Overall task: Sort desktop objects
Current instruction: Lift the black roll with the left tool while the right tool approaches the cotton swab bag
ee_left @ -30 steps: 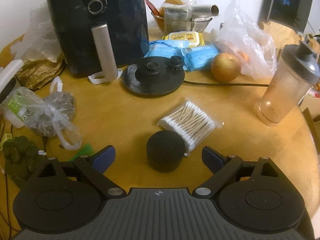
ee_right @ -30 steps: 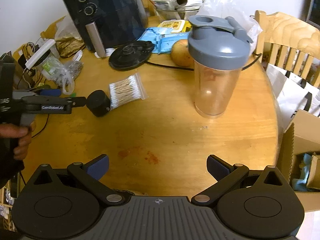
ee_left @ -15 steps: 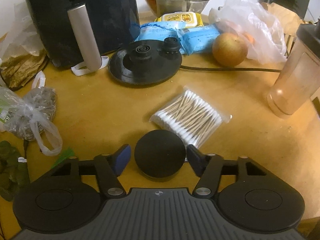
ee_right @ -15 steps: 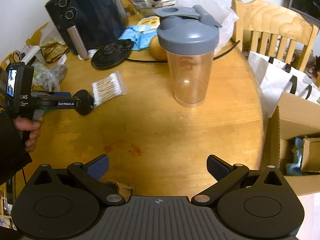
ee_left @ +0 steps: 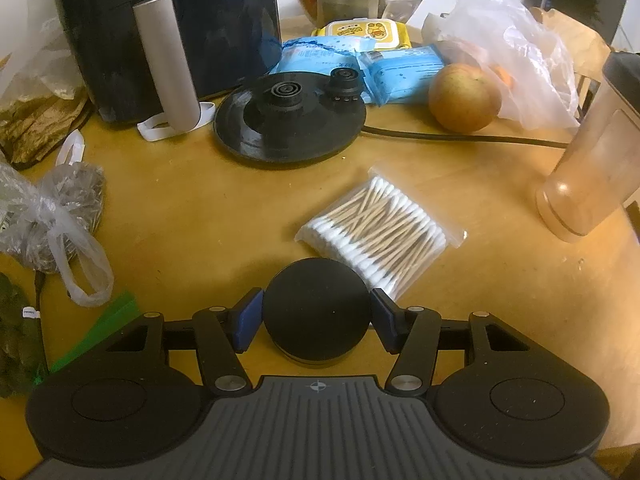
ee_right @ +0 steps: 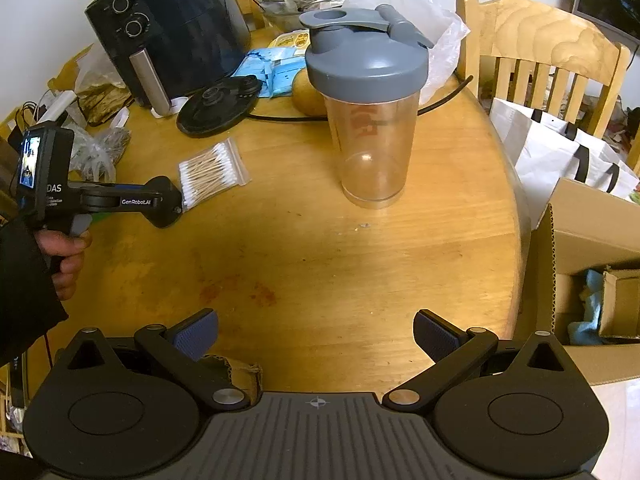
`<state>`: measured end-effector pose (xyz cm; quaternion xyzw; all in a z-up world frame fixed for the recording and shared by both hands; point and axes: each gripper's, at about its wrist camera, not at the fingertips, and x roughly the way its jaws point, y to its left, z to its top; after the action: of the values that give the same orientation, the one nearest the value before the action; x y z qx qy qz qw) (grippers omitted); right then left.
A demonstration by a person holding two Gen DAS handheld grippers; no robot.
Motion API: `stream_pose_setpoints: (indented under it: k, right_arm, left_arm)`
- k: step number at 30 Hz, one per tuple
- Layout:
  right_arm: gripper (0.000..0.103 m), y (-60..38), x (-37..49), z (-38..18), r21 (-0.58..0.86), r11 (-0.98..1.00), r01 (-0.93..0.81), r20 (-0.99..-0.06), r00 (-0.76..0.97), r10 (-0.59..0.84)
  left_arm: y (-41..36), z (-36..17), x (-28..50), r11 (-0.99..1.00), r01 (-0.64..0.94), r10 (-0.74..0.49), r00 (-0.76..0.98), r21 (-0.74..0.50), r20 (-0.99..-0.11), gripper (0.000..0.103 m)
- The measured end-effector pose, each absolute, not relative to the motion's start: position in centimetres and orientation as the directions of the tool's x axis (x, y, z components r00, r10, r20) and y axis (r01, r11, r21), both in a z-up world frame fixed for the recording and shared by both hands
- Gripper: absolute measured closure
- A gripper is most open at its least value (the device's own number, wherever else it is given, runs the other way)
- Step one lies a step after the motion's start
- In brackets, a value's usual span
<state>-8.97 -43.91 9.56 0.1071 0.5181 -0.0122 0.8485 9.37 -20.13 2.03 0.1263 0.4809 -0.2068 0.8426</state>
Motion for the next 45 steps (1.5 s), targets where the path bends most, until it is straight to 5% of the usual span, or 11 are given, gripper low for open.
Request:
stream_pose_setpoints:
  k: [21,45]
  right_arm:
    - [0.000,-40.7,-9.1,11.0,0.097,0.995,-0.013,-0.862,0.499,0.090]
    - [0.000,-33.6,-4.7,9.4,0.009,0.962,-0.272,-0.850,0.505,0.151]
  left_arm:
    - [-10.8,7.3,1.6,0.912,0.318,-0.402,0.574,-0.258,-0.714,0.047]
    - [-1.0,4.2,-6.8,0.878,0.113,-0.407,0.687,-0.465,-0.602,0.047]
